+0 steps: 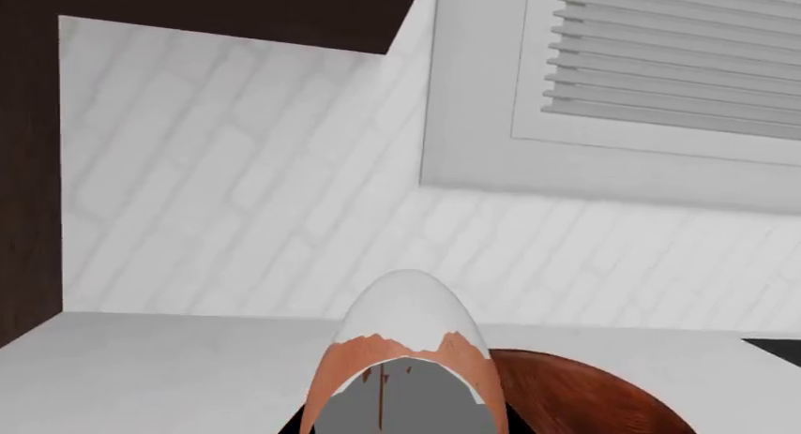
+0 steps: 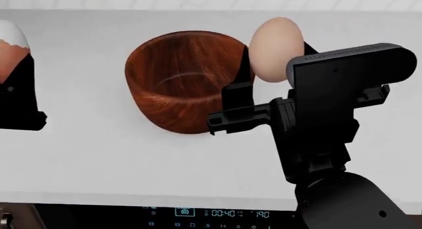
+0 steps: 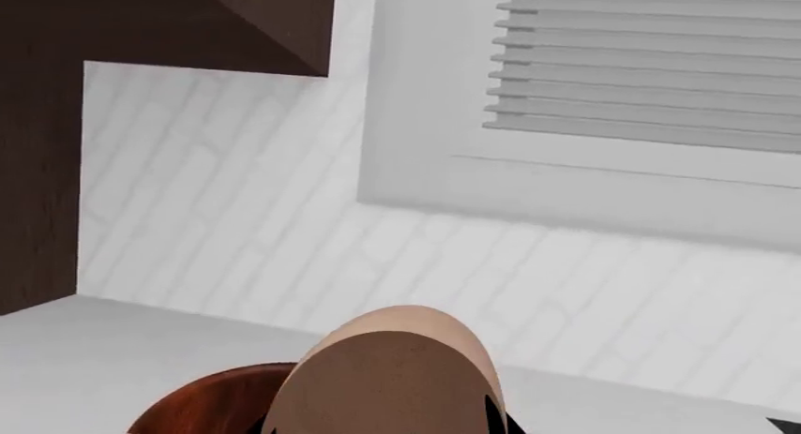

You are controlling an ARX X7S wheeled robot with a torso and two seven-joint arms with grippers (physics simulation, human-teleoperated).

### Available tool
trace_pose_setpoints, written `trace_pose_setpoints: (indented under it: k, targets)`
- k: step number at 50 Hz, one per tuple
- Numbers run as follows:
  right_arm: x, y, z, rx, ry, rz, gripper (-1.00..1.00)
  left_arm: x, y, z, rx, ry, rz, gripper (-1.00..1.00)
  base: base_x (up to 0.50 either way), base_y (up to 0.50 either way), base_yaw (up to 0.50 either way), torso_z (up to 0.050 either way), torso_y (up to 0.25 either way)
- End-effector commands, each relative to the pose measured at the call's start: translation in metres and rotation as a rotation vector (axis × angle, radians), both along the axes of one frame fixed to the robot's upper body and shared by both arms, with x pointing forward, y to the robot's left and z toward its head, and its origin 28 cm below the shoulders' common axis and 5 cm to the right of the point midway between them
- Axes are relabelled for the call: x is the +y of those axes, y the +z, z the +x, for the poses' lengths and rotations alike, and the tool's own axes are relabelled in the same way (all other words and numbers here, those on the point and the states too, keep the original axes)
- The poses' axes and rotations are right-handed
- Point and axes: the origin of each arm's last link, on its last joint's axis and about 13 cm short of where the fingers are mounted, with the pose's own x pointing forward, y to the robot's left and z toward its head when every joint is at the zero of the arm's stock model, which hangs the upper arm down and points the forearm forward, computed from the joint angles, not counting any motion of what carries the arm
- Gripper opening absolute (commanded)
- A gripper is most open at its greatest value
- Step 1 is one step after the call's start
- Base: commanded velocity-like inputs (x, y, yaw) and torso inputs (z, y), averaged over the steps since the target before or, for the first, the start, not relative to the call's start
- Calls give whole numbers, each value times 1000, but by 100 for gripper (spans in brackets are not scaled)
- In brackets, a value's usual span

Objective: Place the eggs and milk next to the bowl.

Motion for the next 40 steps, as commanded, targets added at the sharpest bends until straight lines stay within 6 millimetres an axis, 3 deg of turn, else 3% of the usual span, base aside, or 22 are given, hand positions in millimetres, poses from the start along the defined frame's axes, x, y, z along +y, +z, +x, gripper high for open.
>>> trace_pose_setpoints:
  k: [1, 40]
  targets:
    - [-2, 0, 0, -7, -8, -16, -100, -1, 1, 0, 1, -1, -17, -100, 227, 0, 0, 0, 0]
    - [-3, -1, 0, -1, -1, -16, -100, -2, 0, 2, 7, -6, -14, -100, 224, 0, 0, 0, 1]
